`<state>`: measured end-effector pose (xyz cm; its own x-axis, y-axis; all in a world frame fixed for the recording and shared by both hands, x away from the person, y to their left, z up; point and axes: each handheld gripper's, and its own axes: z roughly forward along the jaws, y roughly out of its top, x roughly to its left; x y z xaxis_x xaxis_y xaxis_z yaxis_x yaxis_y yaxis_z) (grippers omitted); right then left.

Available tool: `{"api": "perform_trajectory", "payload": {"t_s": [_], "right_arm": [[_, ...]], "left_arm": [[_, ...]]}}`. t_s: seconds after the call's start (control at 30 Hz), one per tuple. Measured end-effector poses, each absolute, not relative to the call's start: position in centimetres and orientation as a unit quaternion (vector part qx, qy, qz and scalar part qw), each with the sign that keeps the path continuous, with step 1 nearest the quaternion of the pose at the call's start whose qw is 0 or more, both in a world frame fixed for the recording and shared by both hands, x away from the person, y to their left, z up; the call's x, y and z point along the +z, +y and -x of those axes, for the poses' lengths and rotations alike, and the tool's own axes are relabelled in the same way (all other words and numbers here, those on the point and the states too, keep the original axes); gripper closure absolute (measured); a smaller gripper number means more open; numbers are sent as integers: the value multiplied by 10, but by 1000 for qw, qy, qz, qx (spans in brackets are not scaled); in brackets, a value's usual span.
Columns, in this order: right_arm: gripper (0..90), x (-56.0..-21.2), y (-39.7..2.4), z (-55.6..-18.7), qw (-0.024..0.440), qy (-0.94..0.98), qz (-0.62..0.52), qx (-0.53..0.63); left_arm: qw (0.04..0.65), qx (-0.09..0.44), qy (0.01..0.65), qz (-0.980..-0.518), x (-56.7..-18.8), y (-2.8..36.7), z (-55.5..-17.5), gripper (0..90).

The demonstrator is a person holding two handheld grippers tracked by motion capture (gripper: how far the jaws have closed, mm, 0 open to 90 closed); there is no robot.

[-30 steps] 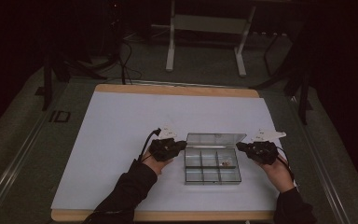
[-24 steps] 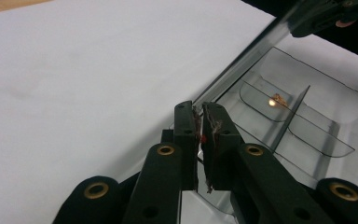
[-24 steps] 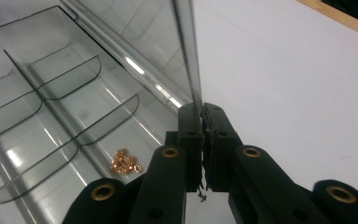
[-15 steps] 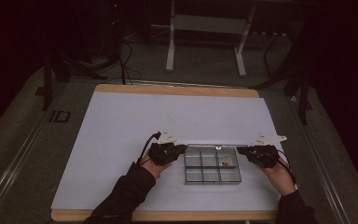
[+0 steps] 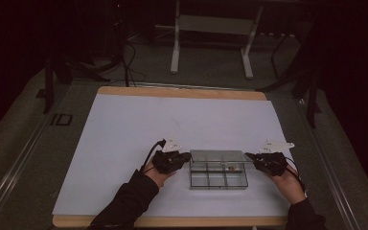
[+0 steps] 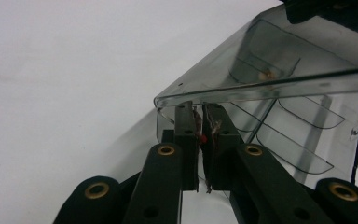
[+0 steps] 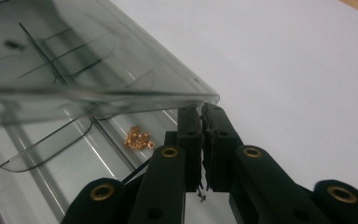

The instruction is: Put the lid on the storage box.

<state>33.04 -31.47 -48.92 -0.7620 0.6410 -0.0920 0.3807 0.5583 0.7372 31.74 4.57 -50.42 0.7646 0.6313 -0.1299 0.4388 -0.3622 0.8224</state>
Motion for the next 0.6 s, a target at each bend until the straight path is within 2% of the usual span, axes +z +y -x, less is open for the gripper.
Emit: {"api": "perform_trajectory", "payload": {"t_s": [0.6], "right_arm": [[858,-500,-319,-328,162,861,-310,368]], "left_arm": [[445,92,332,-827,-516,45,-316,853]]}}
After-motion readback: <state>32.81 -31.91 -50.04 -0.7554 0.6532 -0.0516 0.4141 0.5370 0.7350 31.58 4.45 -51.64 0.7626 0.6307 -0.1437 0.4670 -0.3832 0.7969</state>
